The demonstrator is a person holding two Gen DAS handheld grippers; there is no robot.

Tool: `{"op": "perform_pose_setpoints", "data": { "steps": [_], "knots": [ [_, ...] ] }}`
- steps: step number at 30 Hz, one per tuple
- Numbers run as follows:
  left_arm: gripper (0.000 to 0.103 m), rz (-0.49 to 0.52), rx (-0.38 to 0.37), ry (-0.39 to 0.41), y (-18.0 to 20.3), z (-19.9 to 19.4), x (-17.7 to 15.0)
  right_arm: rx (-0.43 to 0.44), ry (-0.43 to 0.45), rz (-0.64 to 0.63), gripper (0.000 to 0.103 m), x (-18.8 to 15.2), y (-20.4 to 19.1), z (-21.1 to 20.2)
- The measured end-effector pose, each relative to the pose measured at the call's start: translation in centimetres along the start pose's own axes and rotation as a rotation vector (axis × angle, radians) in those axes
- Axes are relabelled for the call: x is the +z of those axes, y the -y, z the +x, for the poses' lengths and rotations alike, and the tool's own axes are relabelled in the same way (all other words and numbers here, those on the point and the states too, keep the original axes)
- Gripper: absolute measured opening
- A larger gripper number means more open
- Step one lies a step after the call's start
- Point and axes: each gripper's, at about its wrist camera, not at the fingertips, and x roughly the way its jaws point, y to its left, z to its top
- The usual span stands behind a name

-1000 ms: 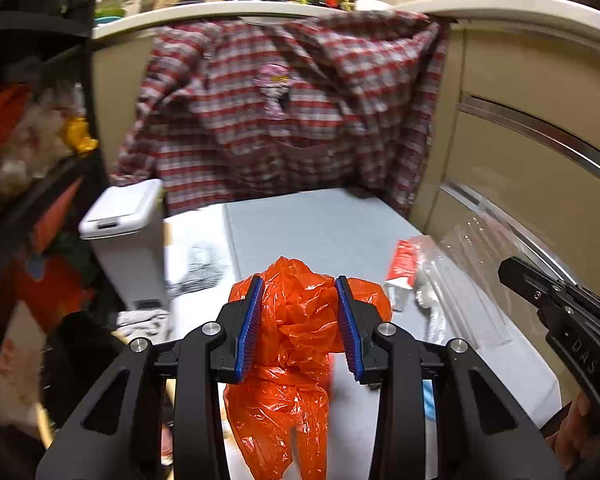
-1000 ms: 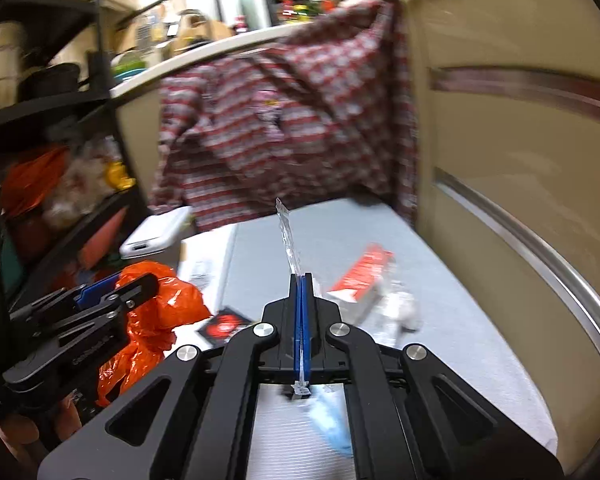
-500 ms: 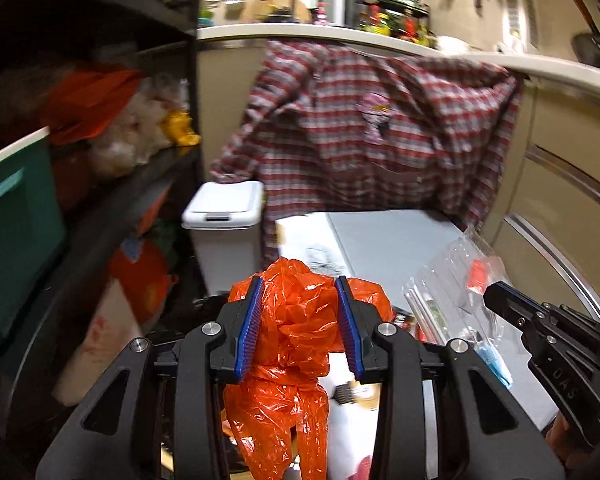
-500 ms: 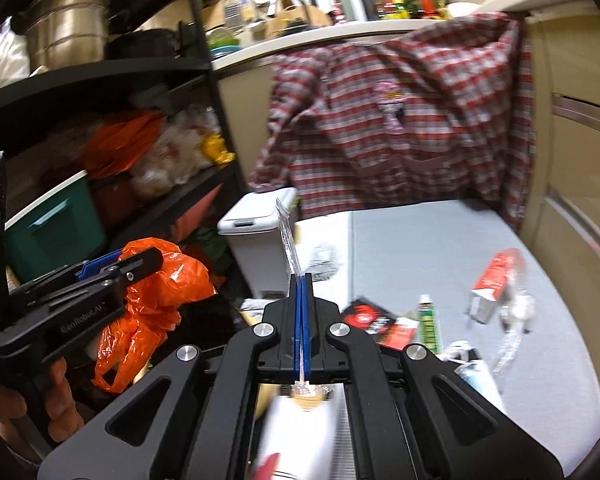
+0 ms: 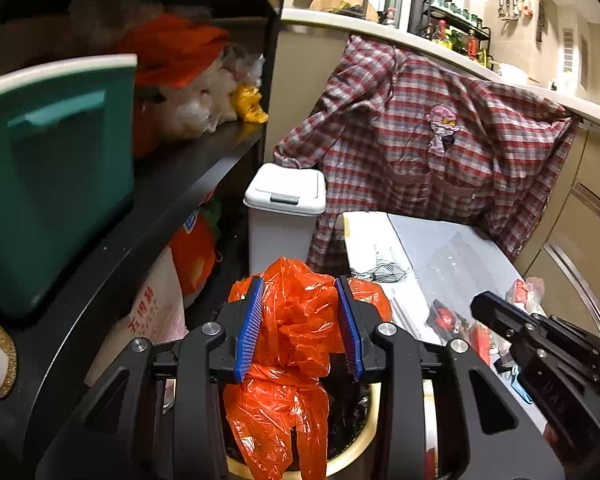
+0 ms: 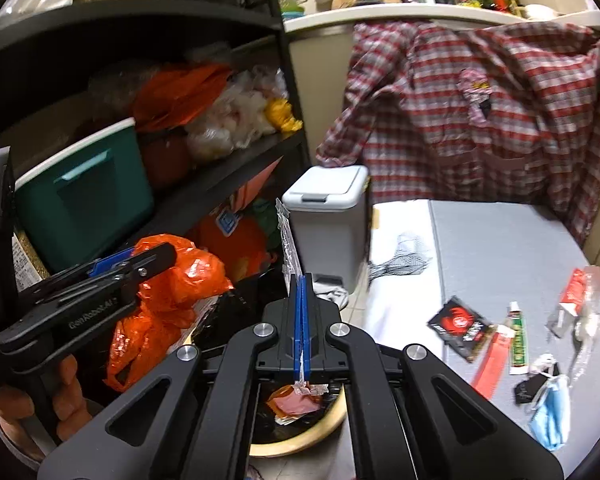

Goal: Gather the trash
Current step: 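Drop the orange bags and clear wrap into the bin, opening both grippers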

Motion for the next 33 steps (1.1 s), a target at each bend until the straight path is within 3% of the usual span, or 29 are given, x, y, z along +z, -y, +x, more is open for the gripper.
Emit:
{"op": "perform_pose_setpoints", "data": {
  "steps": [11,20,22,24,25,27,28,30,33],
  "knots": [
    [0.036,-0.052,0.008,-0.034,-2.7,3.3,-0.6,0.011,-0.071,-0.027,0.001,-1.0,-2.3,5.0],
    [0.037,-0.039,0.038,-0.080,-3.0,5.6,-0.7,-0.010,-0.108,-0.031,0.001,-1.6,-2.8,7.4],
    [0.041,-0.039,0.052,-0.081,-3.1,5.8,-0.7,-0.019,-0.110,-0.031,0.005,-1.6,-2.8,7.6],
    [0.056,-0.040,0.078,-0.083,-3.3,5.9,-0.8,-0.036,-0.108,-0.031,0.006,-1.6,-2.8,7.8],
    [0.061,-0.042,0.082,-0.086,-3.4,5.9,-0.9,-0.043,-0.112,-0.036,0.011,-1.6,-2.8,7.9],
    [0.076,-0.047,0.096,-0.082,-3.6,5.7,-0.9,-0.066,-0.111,-0.051,0.033,-1.7,-3.0,8.0],
    [0.079,-0.046,0.107,-0.077,-3.7,5.6,-0.9,-0.074,-0.104,-0.055,0.045,-1.7,-3.0,7.9],
    [0.087,-0.038,0.138,-0.065,-3.7,5.3,-0.9,-0.071,-0.094,-0.062,0.048,-1.8,-3.2,7.7],
    [0.087,-0.010,0.167,-0.055,-3.5,5.0,-0.9,-0.073,-0.093,-0.074,0.051,-1.8,-3.4,7.5]
  ]
}}
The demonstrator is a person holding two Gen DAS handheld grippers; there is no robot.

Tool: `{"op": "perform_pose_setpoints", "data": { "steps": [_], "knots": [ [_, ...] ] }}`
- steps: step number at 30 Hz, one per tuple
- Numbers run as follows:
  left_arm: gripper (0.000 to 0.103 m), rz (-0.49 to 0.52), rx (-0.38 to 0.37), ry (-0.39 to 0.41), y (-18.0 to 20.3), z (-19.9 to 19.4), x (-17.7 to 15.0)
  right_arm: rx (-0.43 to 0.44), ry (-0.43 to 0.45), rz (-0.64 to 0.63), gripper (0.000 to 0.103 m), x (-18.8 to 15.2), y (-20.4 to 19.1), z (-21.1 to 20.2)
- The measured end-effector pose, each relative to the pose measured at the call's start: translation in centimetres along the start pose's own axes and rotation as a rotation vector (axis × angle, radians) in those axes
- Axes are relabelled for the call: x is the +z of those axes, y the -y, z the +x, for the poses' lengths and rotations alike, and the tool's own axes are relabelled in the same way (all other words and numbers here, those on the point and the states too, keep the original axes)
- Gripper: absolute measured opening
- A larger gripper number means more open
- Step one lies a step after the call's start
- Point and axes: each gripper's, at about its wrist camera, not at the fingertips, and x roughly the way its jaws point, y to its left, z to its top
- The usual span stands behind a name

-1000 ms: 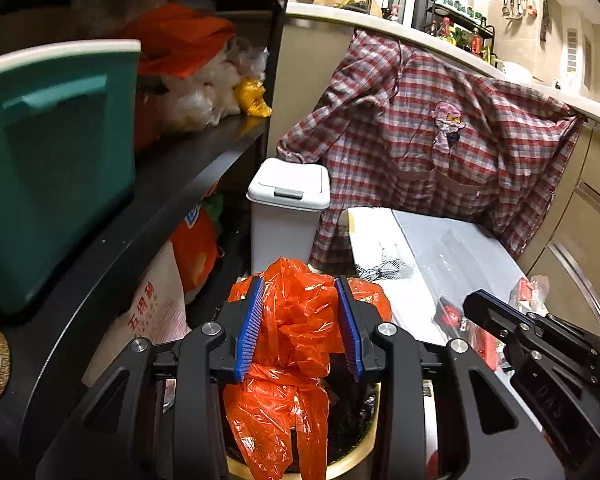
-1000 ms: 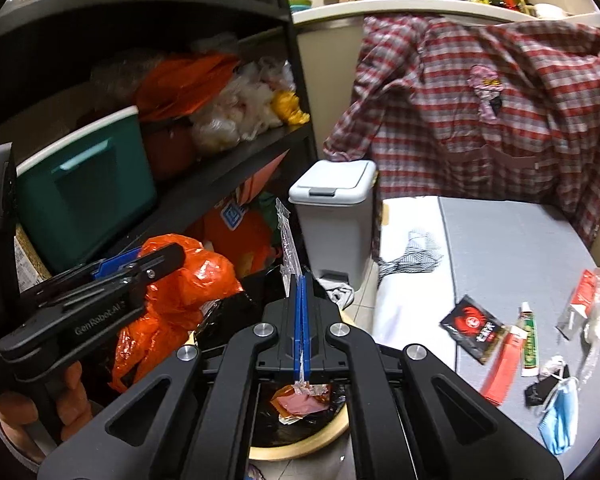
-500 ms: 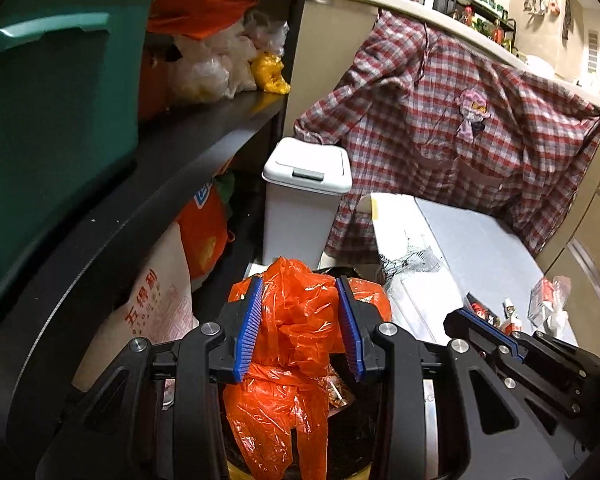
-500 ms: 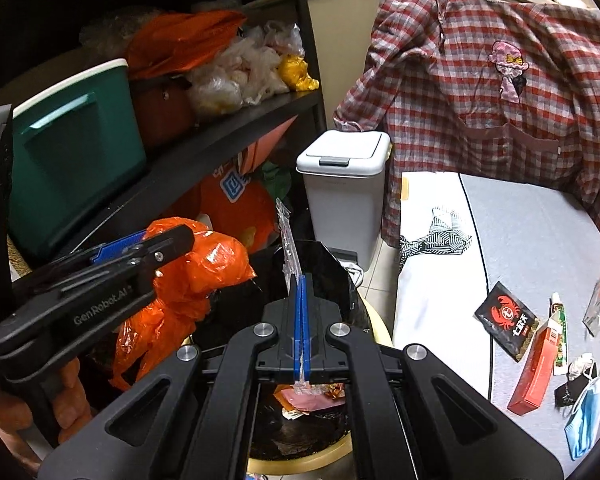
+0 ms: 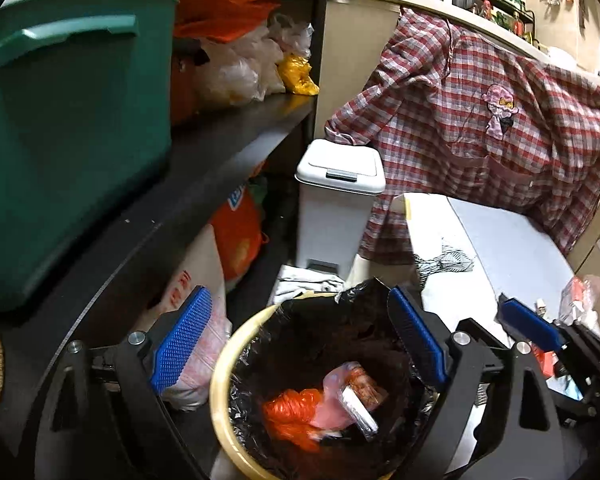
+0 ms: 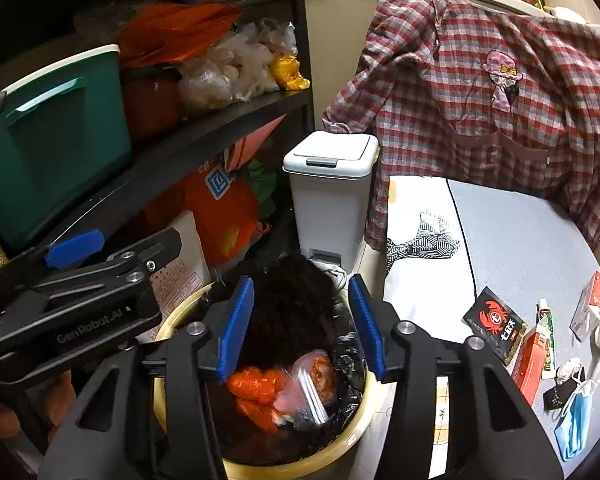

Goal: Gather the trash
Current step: 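Drop the orange bags and clear wrap into the bin, opening both grippers, then move both tools back over the table toward the remaining trash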

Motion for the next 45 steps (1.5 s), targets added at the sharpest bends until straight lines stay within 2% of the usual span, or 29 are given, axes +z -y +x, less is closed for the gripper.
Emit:
{"op": "perform_pose_setpoints", "data": {
  "steps": [9,11,14,20,25,36,45],
  "knots": [
    [0.091,0.017,0.009,0.046,0.2,-2.2,0.4,-0.015,0.029,0.005,0.057,-0.1,0.5,-2.2],
    [0.091,0.010,0.002,0.053,0.3,-2.7,0.4,-0.020,0.043,0.011,0.063,-0.2,1.0,-3.2],
    [0.095,0.004,-0.012,0.074,0.7,-4.0,0.4,-0.031,0.064,0.020,0.066,-0.2,1.7,-4.7],
    [0.095,-0.019,-0.053,0.114,1.8,-6.3,0.4,-0.043,0.104,0.015,0.076,-0.7,3.0,-8.3],
    [0.095,-0.001,-0.086,0.151,4.0,-8.5,0.8,-0.066,0.143,0.004,0.083,-1.1,4.5,-11.4],
    [0.095,0.069,-0.174,0.203,9.7,-12.4,0.6,-0.119,0.186,0.076,0.084,-3.0,10.0,-16.6],
    [0.095,0.120,-0.229,0.175,14.1,-12.5,-0.2,-0.213,0.201,0.144,0.084,-5.4,15.2,-19.4]
  ]
}}
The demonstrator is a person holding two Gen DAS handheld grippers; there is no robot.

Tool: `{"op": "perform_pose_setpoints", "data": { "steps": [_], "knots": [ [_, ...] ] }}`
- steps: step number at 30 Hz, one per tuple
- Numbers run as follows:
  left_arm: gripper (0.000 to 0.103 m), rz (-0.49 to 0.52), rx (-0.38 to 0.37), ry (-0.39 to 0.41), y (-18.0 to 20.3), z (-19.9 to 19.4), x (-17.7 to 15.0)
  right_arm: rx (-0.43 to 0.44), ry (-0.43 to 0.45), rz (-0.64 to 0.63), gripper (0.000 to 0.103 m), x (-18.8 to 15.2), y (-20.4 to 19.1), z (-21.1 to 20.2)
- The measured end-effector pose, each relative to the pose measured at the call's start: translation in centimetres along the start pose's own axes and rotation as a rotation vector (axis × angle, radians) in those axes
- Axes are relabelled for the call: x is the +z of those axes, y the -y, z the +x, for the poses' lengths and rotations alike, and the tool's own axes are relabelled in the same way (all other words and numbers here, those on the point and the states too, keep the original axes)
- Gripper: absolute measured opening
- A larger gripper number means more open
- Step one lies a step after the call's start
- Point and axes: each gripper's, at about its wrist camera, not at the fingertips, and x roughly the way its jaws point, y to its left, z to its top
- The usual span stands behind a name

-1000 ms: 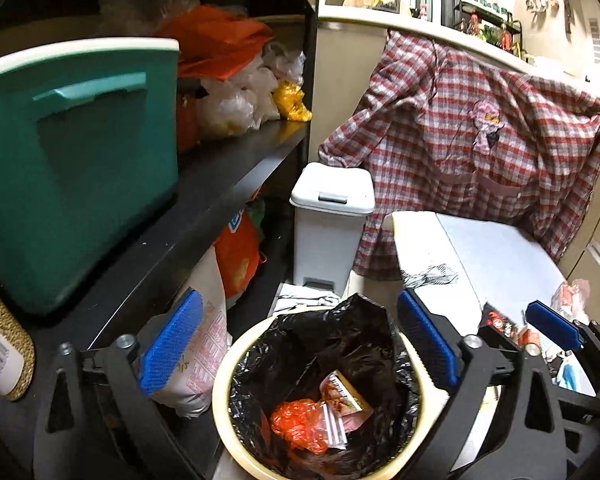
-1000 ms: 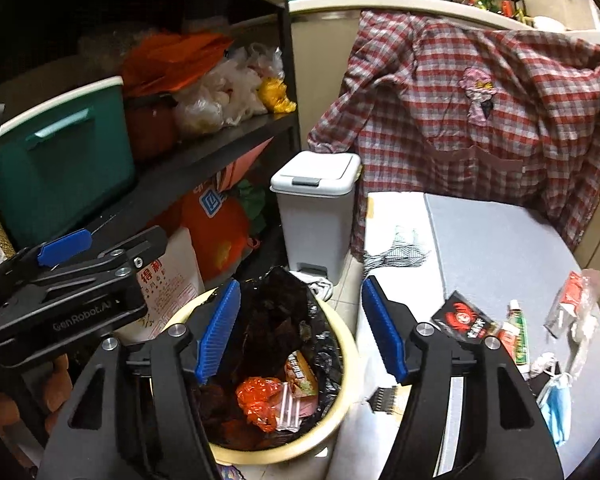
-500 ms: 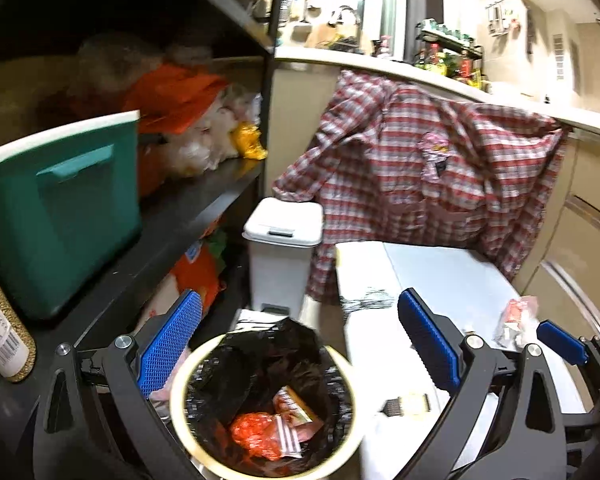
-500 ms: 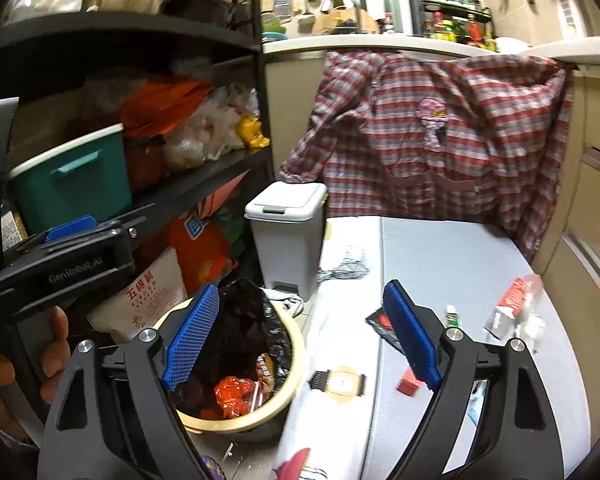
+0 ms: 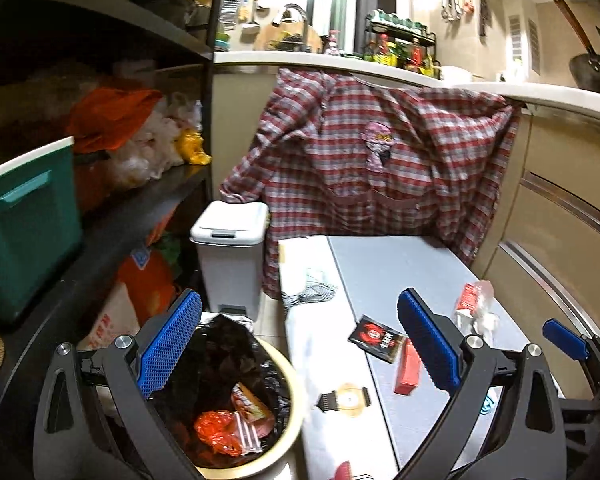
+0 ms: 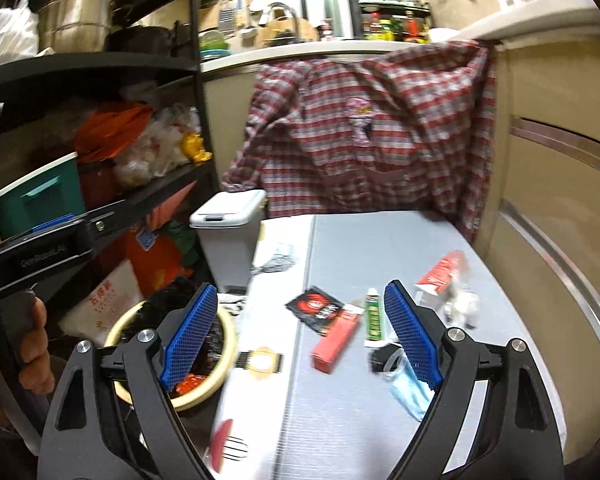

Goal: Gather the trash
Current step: 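Move both tools back over the table toward the remaining trash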

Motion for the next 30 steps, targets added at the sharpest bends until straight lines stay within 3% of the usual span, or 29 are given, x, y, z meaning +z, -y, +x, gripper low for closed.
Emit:
{"op": "perform_pose_setpoints", "data": {
  "steps": [12,24,27,30],
  "knots": [
    [0.095,0.038,-0.108,-0.060,5.9,3.2,-2.7,-0.183,-0.024,0.051,0.084,-4.5,7.5,0.2],
    [0.095,0.017,-0.122,-0.121,6.3,6.3,-4.8,-0.245,-0.097,0.079,0.084,-7.7,10.2,6.3],
    [0.095,0.021,-0.113,-0.124,6.0,6.6,-5.0,-0.265,-0.122,0.066,0.081,-8.2,10.2,8.2],
    [0.095,0.017,-0.103,-0.125,5.6,6.8,-5.0,-0.263,-0.152,0.054,0.067,-8.8,10.2,9.7]
  ]
}}
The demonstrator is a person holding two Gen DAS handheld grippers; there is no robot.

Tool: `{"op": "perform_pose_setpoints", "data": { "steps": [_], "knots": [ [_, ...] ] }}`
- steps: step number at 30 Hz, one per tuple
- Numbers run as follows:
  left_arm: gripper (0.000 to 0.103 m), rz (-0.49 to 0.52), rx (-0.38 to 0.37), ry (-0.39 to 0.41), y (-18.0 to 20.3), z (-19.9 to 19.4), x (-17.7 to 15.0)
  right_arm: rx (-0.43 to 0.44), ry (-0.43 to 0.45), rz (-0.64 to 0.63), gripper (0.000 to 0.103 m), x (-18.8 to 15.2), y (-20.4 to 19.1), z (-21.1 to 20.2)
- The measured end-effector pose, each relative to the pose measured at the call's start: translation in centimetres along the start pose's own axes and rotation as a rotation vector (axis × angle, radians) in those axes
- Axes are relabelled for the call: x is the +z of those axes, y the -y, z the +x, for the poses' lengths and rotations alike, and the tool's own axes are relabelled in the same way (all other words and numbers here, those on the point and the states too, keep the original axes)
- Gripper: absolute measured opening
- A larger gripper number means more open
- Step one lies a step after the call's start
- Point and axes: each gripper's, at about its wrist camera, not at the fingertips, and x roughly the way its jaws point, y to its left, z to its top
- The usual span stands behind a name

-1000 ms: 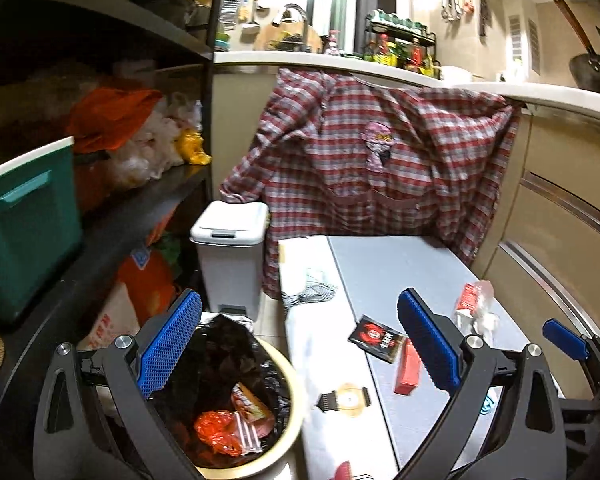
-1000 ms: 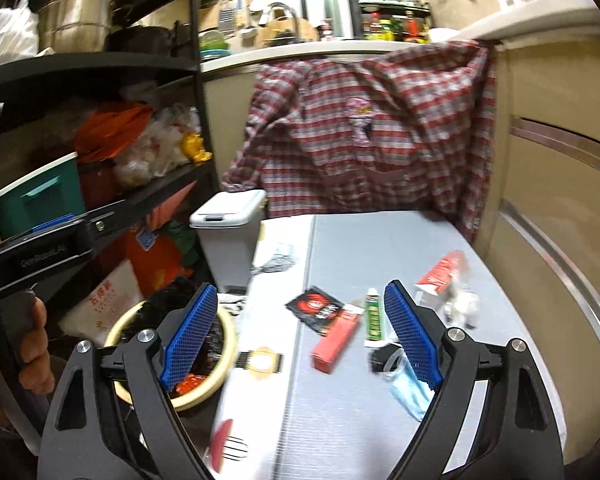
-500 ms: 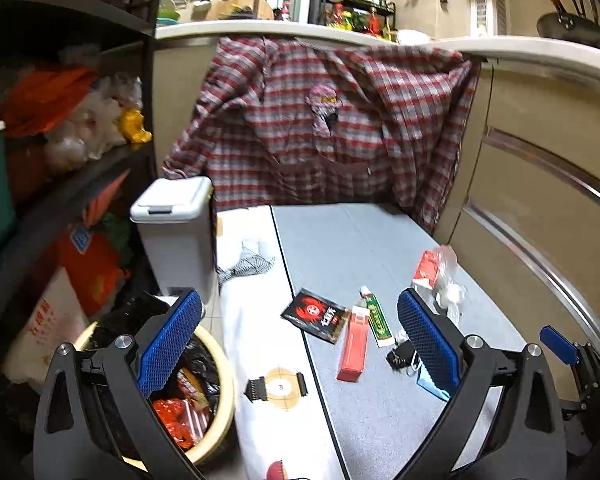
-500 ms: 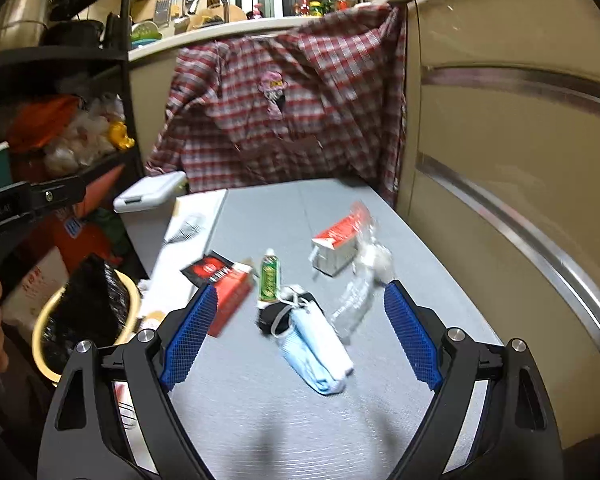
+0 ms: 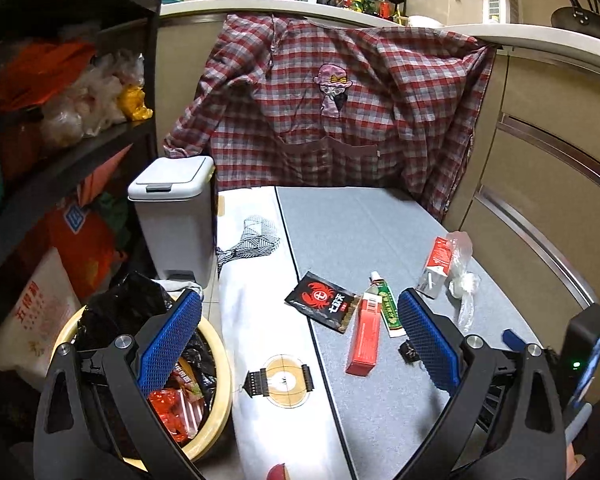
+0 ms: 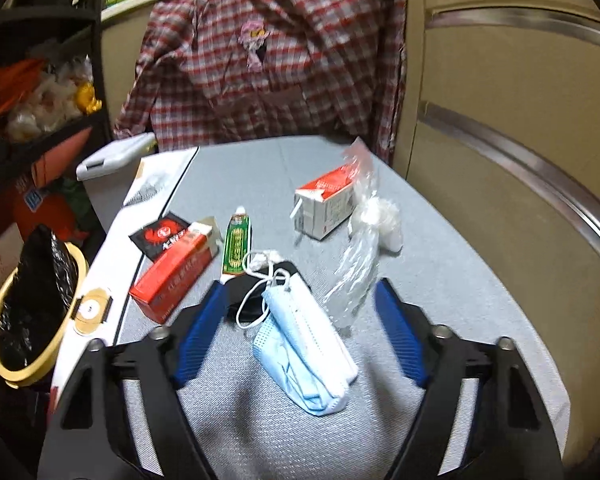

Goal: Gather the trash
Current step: 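Grasp the blue face mask with the right gripper and lift it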

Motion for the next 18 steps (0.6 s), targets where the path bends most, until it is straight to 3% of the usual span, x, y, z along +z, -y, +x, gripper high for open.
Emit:
{"op": "perform_pose_setpoints", "data": {
  "steps": [2,9,10,11,12,18],
  "knots": [
    [0.095,-0.011,0.004,-0.004,-0.4,0.1,0.0,0.002,-0.007,-0.007,0.055,-0.2,-0.3,0.4],
    [0.095,-0.022,0.006,-0.006,-1.0,0.1,0.0,-0.003,-0.030,-0.060,0.053,-0.4,-1.6,1.8],
    [0.095,-0.017,0.007,-0.007,-1.0,0.1,0.0,-0.009,-0.035,-0.067,0.043,-0.6,-1.7,2.0],
    [0.095,-0.015,0.009,-0.007,-0.9,0.1,-0.1,-0.009,-0.049,-0.072,0.018,-0.6,-1.8,2.3],
    [0.095,-0.011,0.011,-0.006,-0.9,0.1,-0.1,-0.003,-0.059,-0.070,0.007,-0.6,-1.7,2.5],
    [0.095,-0.018,0.012,-0.011,-1.3,0.2,-0.1,-0.022,0.011,-0.014,0.002,0.5,-0.2,0.8]
  ]
}}
